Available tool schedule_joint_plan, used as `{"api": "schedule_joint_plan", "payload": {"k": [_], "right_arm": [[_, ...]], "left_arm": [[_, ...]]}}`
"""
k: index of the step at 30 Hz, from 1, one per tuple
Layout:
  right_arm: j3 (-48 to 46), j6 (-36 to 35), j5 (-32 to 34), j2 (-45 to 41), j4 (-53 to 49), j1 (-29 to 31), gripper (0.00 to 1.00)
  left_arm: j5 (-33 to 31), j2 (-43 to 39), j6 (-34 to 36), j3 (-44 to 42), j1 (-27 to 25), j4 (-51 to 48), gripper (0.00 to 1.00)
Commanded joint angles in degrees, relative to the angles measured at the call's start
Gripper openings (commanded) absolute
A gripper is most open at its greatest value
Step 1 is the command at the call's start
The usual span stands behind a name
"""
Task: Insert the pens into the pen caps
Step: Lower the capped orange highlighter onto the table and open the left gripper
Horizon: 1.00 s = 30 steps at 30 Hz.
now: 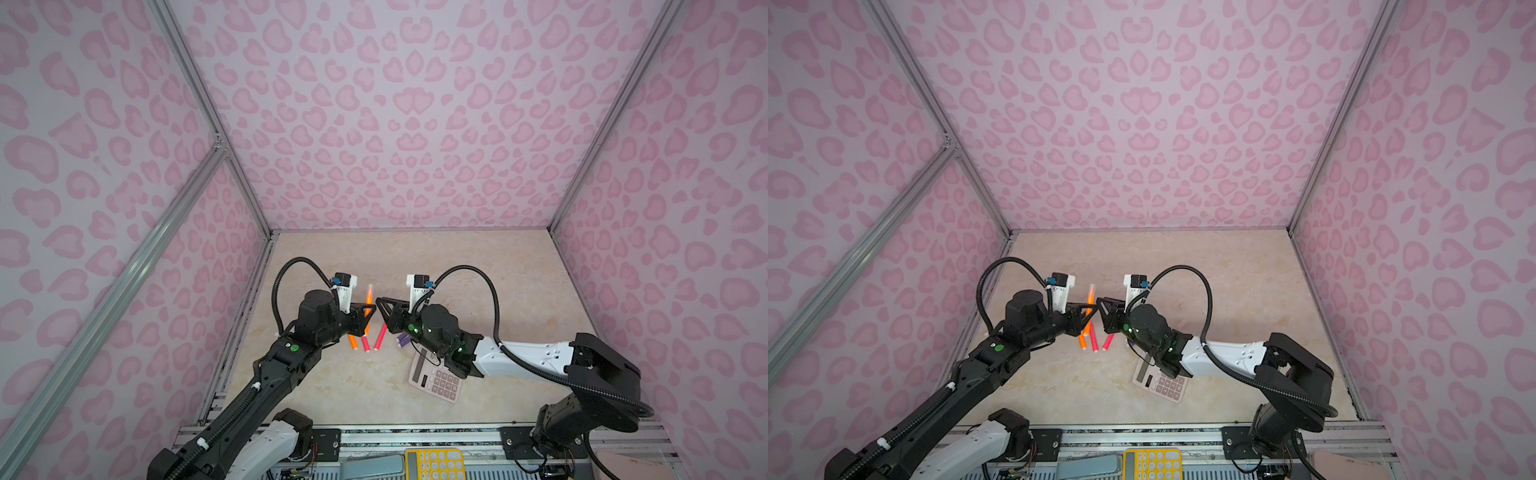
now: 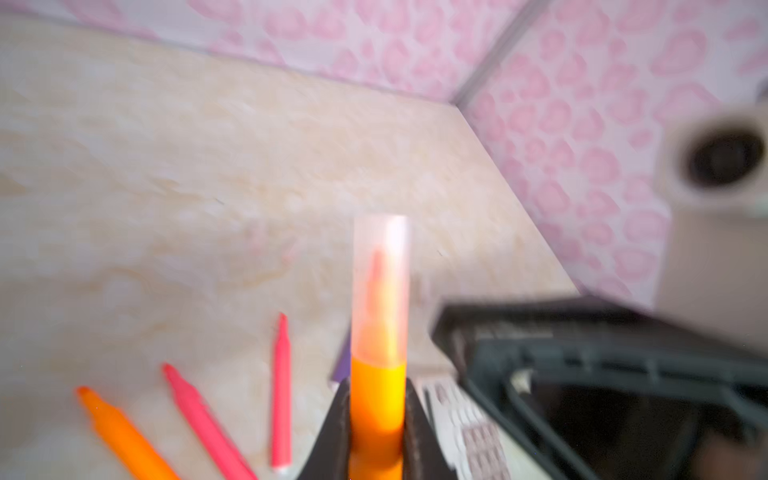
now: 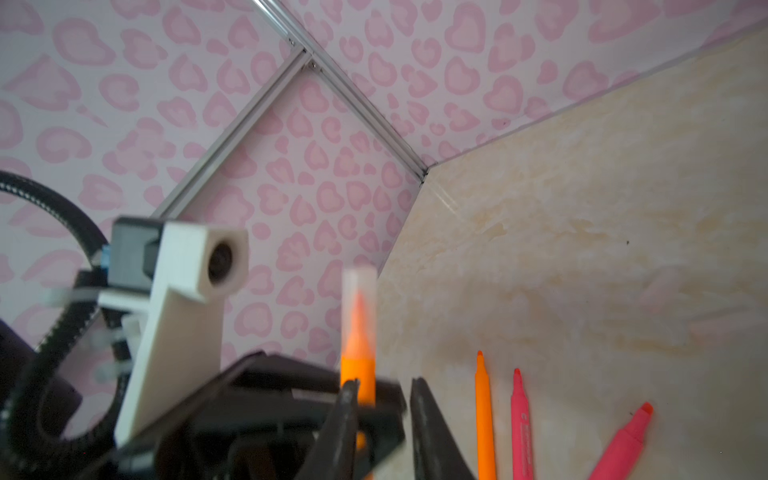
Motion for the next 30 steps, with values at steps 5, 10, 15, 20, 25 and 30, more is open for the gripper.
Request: {"api": "schedule_joint_plan", "payload": {"k": [5,10,15,20,25,30], "right_arm": [[-1.68,-2.43,-3.64,-2.59,-3.55,-1.54,0.68],[-3.23,-3.14,-1.77,-4.88,-4.49,-2.17,0.76],[-4.78,-2.28,-1.48,-5.34,-4.58,-3.37,0.74],[-4.99,-2.11,-1.07,-5.18,-5.03,-3.97,0.75],[-4.79,-2.02,-1.28,-4.62,-5.37,-4.49,0.75],[-4.48,-1.85,-1.70,-3.73,-5.57,-4.96,0.75]], "left_arm": [[-11.07,2.86,-2.22,0.94,-0.61,8.31,0.04],[-17.58,5.75,-4.75,1.71,0.24,4.73,0.04],[-23.45,11.05,-10.47,3.36,6.20,-3.81,0.04],[-25.18,17.22,-16.26,3.48,13.21,-10.11,0.04],[-23.44,21.64,-20.47,1.90,17.62,-10.99,0.03],[-22.58,26.83,-20.90,3.22,18.65,-12.22,0.03]]}}
